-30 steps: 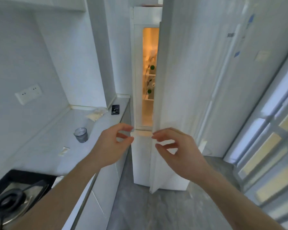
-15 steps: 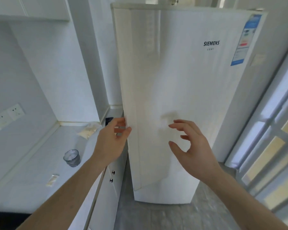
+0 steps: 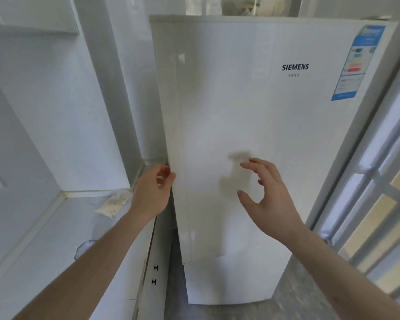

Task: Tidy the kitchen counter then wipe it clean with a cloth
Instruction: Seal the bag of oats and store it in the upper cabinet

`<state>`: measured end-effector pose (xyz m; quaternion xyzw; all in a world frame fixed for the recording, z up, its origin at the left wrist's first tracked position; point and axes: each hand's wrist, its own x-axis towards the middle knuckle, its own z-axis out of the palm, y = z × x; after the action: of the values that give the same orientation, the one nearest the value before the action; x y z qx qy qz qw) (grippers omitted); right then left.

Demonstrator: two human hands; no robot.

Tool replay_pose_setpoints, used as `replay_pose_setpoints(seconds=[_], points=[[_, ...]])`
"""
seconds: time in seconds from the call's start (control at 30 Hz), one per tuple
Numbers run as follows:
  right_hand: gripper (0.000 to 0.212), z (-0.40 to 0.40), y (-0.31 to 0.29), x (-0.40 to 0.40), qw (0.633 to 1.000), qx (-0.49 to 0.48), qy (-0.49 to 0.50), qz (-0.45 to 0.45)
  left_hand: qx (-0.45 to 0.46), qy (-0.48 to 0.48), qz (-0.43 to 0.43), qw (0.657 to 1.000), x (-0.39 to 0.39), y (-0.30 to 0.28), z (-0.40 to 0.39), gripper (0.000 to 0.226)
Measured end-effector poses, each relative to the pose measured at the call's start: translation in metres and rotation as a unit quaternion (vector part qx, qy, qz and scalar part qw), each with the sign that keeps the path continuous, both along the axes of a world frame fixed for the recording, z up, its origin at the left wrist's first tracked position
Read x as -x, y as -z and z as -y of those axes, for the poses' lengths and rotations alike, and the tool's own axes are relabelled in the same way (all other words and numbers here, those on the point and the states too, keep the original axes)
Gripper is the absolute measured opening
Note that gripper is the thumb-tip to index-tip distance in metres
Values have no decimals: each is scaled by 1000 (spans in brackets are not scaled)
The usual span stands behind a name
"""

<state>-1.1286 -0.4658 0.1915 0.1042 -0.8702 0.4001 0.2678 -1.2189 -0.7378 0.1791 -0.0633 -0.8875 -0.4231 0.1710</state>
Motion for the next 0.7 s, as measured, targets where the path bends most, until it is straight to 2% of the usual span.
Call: replay_pose_setpoints(seconds=[0.1,0.2,0.27,0.4,0.6,0.7], points=[[63,1,4,14,1000,-11,9,8,4,17,-15,1000,7,4,0,27],[69,0,5,28,1000,-21,11,14,45,49,-63,996,-3,11,-8,69],[72,0,7,37,999,-30,3,14,107,60,-102,987,-12,14,-15,87],[73,-2,14,57,999,-34,-5,20,173,69,-118,975,-11,14,-22,97],[72,-10,21,83,999,-47,1,-3,173,65,-114,976,10,21,-20,101],[72,-15,24,98,998,-62,-12,-7,144,55,-111,982,22,18,-24,101]])
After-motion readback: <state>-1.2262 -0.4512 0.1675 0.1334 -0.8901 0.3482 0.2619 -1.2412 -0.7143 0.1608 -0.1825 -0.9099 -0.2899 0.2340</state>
